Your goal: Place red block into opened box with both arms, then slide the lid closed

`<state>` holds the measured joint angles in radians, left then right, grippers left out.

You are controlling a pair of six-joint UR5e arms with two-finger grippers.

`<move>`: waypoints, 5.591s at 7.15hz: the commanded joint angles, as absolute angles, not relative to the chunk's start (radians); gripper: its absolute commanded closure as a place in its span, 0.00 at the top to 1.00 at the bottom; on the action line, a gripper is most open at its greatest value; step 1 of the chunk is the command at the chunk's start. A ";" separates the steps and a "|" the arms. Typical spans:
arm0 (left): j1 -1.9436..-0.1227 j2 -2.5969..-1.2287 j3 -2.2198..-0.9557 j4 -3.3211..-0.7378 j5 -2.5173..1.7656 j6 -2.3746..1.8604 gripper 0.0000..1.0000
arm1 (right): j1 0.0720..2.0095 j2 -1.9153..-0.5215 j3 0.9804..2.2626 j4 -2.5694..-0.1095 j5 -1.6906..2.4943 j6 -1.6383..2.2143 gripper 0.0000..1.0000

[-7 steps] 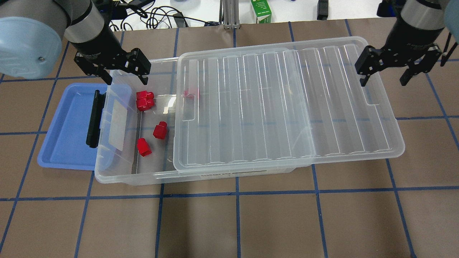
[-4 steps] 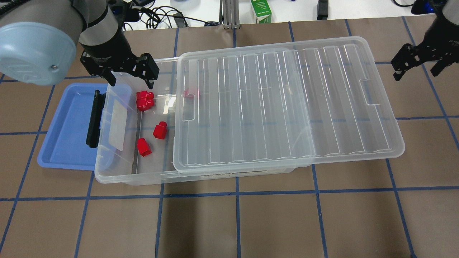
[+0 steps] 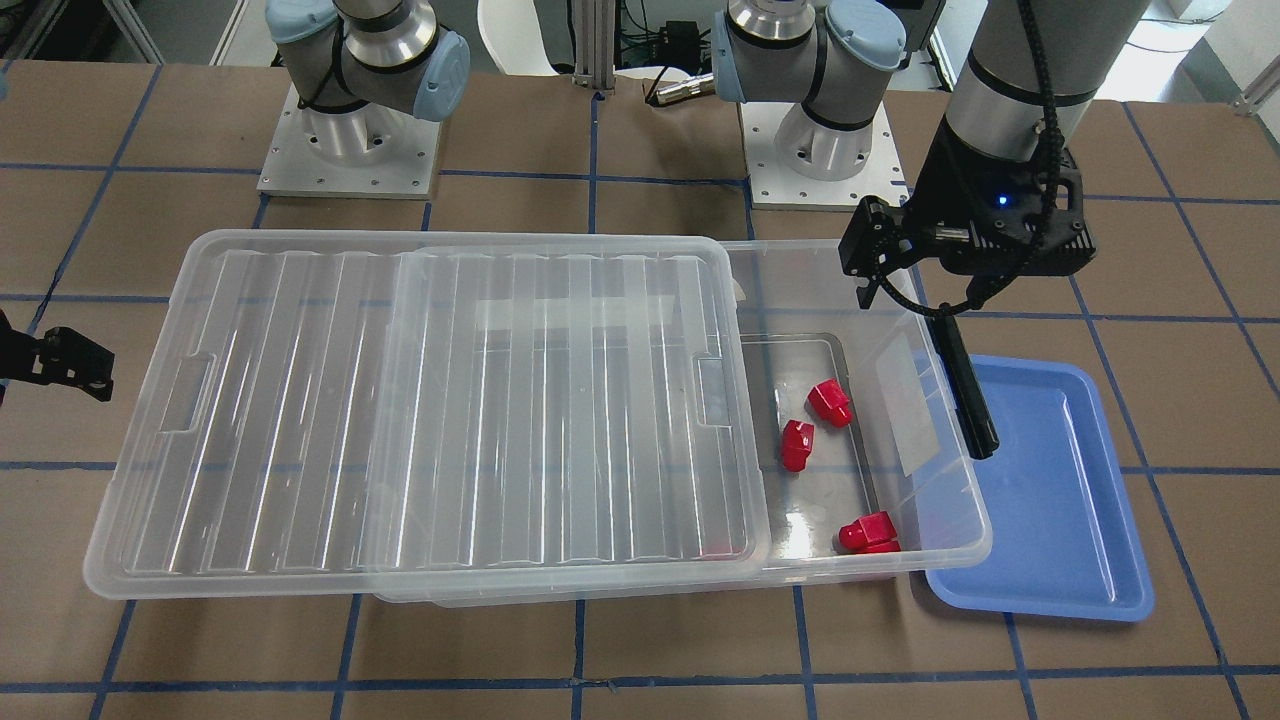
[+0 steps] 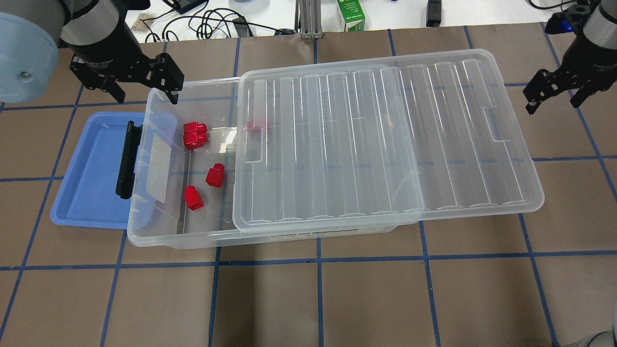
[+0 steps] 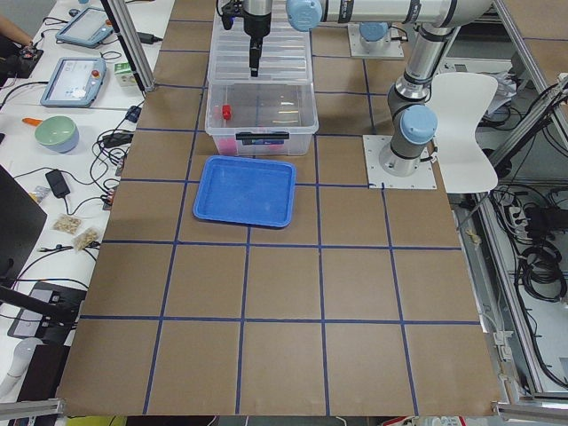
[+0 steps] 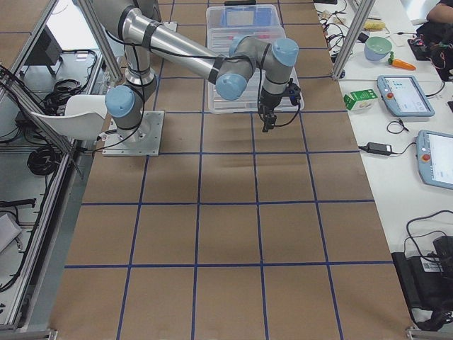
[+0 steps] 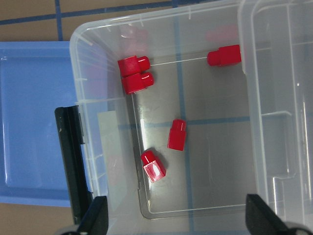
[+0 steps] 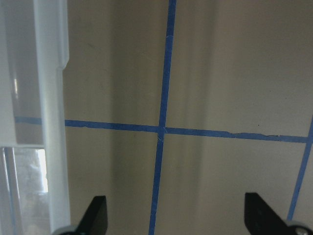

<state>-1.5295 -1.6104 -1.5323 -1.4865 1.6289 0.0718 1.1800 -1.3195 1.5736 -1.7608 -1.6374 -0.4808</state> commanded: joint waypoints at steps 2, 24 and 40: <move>-1.513 -1.621 -1.491 -1.549 1.601 0.072 1.00 | 1.180 -1.290 1.574 -1.755 -1.637 -0.477 1.00; -1.523 -1.621 -1.509 -1.548 1.595 0.061 1.00 | 1.387 -1.296 1.606 -1.753 -1.606 -0.123 1.00; -1.523 -1.623 -1.509 -1.546 1.595 0.061 1.00 | 1.503 -1.298 1.537 -1.749 -1.595 0.051 1.00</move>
